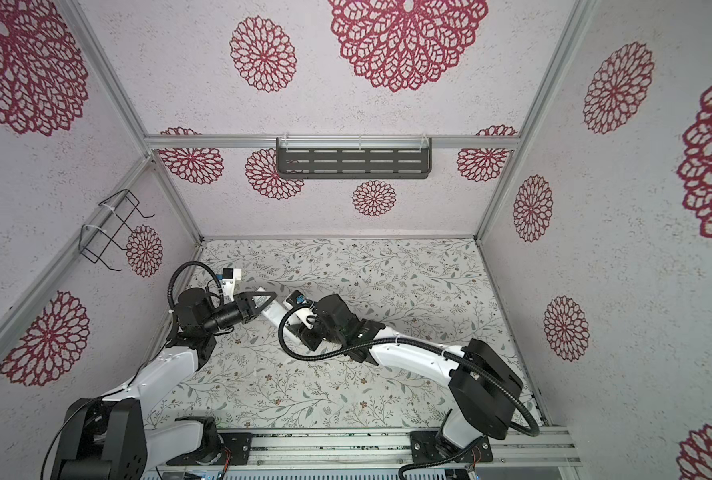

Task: Load the batteries into the remote control

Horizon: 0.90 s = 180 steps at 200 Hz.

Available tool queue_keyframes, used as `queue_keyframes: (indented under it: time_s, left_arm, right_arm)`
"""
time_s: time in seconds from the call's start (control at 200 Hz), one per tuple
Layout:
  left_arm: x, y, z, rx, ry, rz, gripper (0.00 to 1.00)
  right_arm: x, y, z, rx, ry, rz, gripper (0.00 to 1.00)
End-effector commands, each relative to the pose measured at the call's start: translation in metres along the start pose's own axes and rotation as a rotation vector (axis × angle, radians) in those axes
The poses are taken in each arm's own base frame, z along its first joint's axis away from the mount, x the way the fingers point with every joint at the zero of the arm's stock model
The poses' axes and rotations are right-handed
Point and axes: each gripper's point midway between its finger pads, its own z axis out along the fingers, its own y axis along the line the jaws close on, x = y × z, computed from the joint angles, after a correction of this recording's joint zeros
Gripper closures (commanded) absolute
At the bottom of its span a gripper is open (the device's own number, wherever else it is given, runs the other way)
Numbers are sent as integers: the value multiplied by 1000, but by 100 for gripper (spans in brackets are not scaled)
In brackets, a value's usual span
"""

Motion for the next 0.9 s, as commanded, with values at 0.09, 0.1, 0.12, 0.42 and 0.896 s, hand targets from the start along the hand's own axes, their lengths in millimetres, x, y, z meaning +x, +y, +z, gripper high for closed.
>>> queue_keyframes:
  time_s: [0.09, 0.1, 0.12, 0.42, 0.896]
  left_arm:
    - [-6, -17, -1, 55, -11, 34, 100]
    - [-6, -17, -1, 56, -10, 34, 100]
    - [-6, -17, -1, 56, -10, 34, 100]
    - [-7, -16, -1, 54, -11, 34, 100]
    - [-6, -13, 1, 45, -6, 28, 100]
  right_arm:
    - [-12, 12, 1, -61, -16, -13, 49]
    - [-12, 12, 1, -64, -16, -13, 49]
    - [-13, 12, 1, -65, -18, -12, 48]
    - [-17, 9, 0, -91, -24, -3, 41]
    - [-27, 15, 0, -132, -28, -8, 32]
